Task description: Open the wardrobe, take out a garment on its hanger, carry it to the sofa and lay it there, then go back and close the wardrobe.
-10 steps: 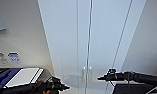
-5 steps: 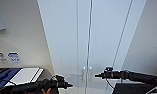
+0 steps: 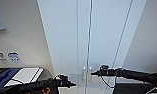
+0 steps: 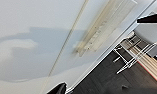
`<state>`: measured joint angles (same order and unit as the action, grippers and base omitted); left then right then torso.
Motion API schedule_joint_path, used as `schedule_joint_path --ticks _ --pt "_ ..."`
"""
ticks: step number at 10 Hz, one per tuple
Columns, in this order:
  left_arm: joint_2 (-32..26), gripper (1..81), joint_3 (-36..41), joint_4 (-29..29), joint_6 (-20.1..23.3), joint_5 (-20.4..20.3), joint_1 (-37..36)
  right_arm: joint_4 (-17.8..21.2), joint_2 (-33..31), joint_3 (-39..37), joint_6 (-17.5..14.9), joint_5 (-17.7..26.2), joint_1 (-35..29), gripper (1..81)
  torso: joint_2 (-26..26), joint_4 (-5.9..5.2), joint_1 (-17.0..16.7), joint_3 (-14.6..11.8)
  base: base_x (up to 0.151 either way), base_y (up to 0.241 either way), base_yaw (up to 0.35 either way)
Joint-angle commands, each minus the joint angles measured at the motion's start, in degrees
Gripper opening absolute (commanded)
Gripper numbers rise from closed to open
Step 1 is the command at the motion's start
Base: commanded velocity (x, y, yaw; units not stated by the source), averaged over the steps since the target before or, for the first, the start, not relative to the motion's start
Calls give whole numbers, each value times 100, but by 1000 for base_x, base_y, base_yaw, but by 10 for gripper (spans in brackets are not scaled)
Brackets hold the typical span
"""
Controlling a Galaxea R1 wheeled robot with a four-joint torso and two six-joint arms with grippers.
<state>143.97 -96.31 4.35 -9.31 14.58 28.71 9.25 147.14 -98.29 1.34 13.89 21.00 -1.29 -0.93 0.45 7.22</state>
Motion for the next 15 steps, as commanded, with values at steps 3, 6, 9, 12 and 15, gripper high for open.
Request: schedule_joint_path --ticks 3,6,9,12,15 --pt "395 811 -371 75 -88 89 -1064 59 213 -241 24 52 -996 811 2 0 0 2 0 0 0" --pt "668 811 -547 66 -88 133 -1152 -64 485 -566 15 53 -1023 811 2 0 2 5 0 0 0" --pt "748 811 -583 83 -88 133 -1161 -125 714 -980 -11 27 -1032 811 4 0 2 5 0 0 0" --pt "905 811 -705 92 -88 221 -1161 -169 837 -1112 -29 -44 -1049 811 4 0 4 7 0 0 0" --pt "1038 811 -837 92 -88 247 -1161 -178 1074 -1147 -29 -26 -1032 811 6 0 4 7 0 0 0"
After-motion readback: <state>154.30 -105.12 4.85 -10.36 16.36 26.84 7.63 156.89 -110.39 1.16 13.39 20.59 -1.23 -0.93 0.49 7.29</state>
